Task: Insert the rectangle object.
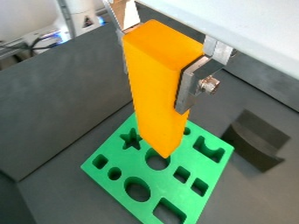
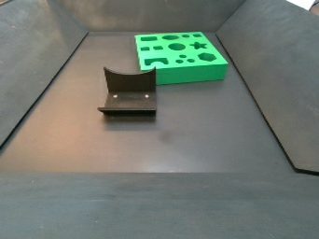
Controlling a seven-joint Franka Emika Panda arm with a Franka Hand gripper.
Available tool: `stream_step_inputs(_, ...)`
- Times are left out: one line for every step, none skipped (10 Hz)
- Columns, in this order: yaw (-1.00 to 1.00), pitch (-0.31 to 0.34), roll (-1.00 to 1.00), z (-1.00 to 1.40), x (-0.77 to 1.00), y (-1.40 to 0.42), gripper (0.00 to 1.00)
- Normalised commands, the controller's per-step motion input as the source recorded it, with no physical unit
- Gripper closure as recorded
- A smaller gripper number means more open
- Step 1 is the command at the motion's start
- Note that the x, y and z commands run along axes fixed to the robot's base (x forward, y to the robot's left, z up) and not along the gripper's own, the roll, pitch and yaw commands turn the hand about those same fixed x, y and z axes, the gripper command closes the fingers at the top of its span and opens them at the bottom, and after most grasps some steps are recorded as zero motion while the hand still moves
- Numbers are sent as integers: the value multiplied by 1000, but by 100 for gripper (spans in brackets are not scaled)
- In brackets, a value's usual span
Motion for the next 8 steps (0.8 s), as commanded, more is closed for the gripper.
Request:
stream_step_inputs(726,-240,-109,-454,154,0,100)
stream_step_inputs(466,-110,-64,-546,497,-197,100)
stream_step_inputs(389,-84,-30,-517,591,-274,100)
stream_step_inputs(169,-83,0,-514,751,-563,100)
stream_step_inputs(0,0,0,-454,943,-651,100)
stream_step_inputs(-146,6,0,-271,680,-543,100)
stream_step_inputs(-203,117,6,-200,643,-200,100)
stream_step_inputs(-86,137,-91,-257,494,40,100)
